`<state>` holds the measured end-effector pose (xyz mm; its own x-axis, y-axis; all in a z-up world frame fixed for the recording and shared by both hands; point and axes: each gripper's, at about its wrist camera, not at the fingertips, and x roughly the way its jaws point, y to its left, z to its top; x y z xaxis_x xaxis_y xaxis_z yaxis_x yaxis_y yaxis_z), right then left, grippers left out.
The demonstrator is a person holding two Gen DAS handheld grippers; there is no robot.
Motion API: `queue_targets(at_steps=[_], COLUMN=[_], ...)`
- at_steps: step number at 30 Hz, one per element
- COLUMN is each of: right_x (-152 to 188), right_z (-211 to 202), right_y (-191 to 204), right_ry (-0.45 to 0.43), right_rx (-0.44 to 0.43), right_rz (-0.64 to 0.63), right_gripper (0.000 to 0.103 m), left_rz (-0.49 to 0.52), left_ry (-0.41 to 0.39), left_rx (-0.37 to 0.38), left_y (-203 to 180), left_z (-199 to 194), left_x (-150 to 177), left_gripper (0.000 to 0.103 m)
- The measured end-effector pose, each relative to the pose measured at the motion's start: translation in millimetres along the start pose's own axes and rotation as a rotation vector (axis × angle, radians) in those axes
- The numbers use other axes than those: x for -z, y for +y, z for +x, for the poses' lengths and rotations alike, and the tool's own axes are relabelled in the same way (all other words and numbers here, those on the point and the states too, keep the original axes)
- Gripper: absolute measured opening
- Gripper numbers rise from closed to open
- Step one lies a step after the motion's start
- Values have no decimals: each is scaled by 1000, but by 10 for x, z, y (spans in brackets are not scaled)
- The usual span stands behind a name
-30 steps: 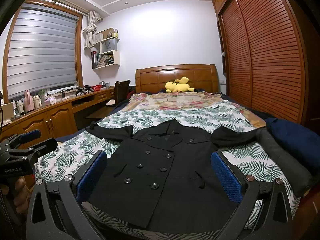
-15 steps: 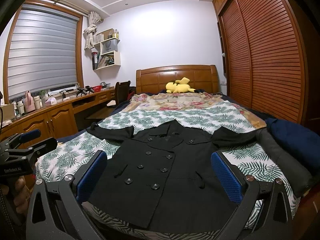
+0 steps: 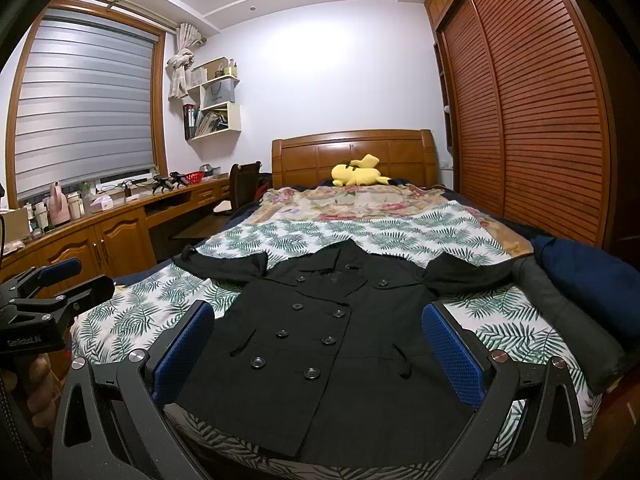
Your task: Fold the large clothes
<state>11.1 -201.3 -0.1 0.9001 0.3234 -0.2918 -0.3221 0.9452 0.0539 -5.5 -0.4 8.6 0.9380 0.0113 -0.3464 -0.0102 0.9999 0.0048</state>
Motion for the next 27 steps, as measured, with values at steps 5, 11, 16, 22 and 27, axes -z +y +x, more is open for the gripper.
queue_targets(at_steps=[5,11,16,22,27], right_x=[0,0,-3,-2,-3], right_z=[2,0,2,-1,9], right_y=[-1,-8,-2,-6,-4], right_ry=[0,1,1,4,7], right_rx=[1,-1,-1,0,2], right_rz=[1,5,5,4,3], right_gripper=[103,103,103,103,103], left_rz=[2,6,7,6,8], left_ry=[-2,-11,-11,-11,-10], left_rx=[0,-2,-2,-2,-3], left_y=[-14,-53,-58,-66,-75], left_z=[-5,-54,-66,-63,-71], left_x=[0,2,-6,-10,-5], left_gripper=[103,103,103,103,103])
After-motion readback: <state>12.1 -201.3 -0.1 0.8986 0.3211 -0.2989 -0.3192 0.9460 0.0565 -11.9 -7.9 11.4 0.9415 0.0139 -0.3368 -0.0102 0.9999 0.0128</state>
